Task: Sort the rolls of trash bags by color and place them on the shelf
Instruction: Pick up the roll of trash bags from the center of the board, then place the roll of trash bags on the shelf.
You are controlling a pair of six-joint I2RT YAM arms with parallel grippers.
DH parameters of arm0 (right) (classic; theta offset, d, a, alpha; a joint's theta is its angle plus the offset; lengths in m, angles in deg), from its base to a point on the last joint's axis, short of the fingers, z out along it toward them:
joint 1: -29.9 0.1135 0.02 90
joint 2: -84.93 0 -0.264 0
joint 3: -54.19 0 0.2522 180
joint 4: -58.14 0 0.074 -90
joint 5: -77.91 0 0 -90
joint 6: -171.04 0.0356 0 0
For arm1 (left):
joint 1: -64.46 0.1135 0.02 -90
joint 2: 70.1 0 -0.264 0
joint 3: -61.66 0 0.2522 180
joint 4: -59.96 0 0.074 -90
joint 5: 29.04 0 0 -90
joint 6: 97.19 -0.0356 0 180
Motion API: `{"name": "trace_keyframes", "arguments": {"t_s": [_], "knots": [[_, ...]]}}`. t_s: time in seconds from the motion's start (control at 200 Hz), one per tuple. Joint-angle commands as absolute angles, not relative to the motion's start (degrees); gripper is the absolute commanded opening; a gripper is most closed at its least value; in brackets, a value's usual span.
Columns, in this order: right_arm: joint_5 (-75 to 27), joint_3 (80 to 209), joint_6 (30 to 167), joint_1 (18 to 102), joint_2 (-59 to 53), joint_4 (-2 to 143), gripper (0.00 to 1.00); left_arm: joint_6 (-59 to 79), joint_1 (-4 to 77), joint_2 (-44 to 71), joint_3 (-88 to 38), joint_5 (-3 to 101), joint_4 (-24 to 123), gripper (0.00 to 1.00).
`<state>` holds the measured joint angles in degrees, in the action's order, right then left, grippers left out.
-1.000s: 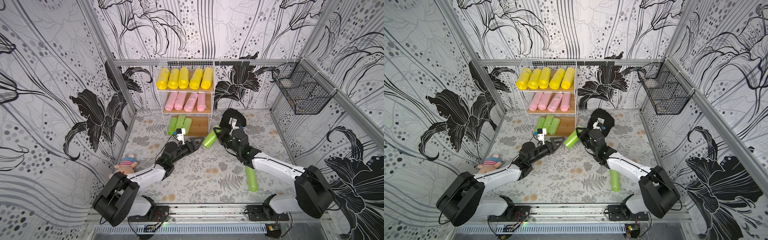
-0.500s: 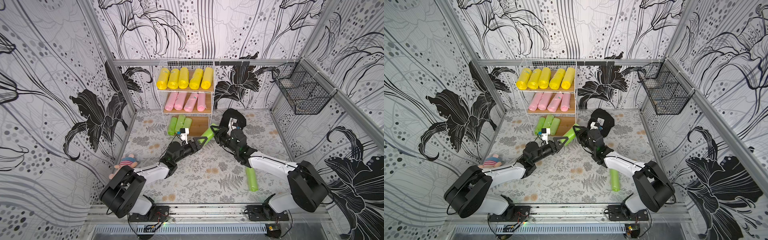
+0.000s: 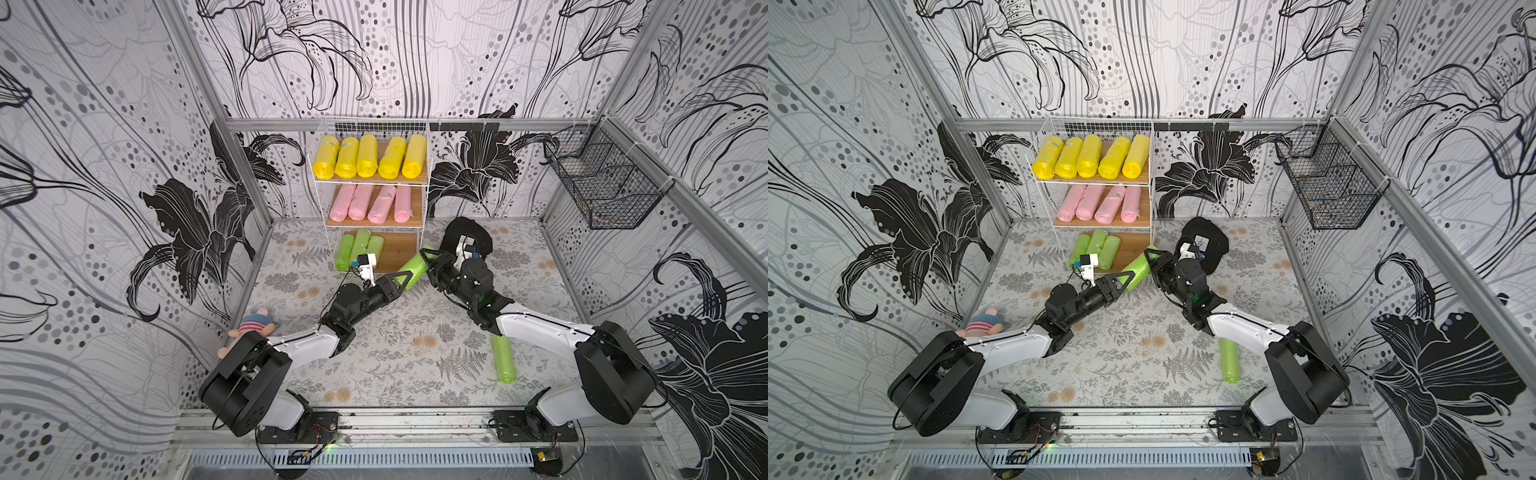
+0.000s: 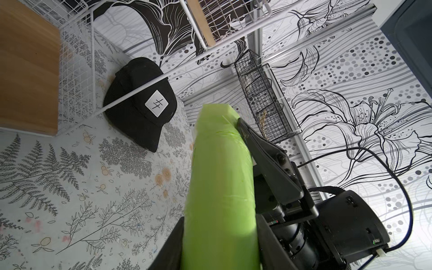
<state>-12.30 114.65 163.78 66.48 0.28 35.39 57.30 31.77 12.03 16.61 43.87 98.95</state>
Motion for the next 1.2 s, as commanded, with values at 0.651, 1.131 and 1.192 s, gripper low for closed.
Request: {"name": "trace_keyframes", "arguments": {"t_s": [0.651, 1.131, 1.192], "knots": [[0.0, 109.9, 141.6, 65.4, 15.7, 56.3, 0.87, 38.2, 37.0, 13.0, 15.5, 67.9, 89.4, 0.17], [0.4, 110.1, 139.7, 65.2, 16.8, 60.9, 0.87, 29.8, 37.2, 39.2, -3.2, 73.8, 89.1, 0.19], [0.6, 109.9, 139.7, 65.2, 17.0, 61.0, 0.87, 29.8, 37.1, 41.1, -5.1, 74.4, 88.2, 0.2]]}}
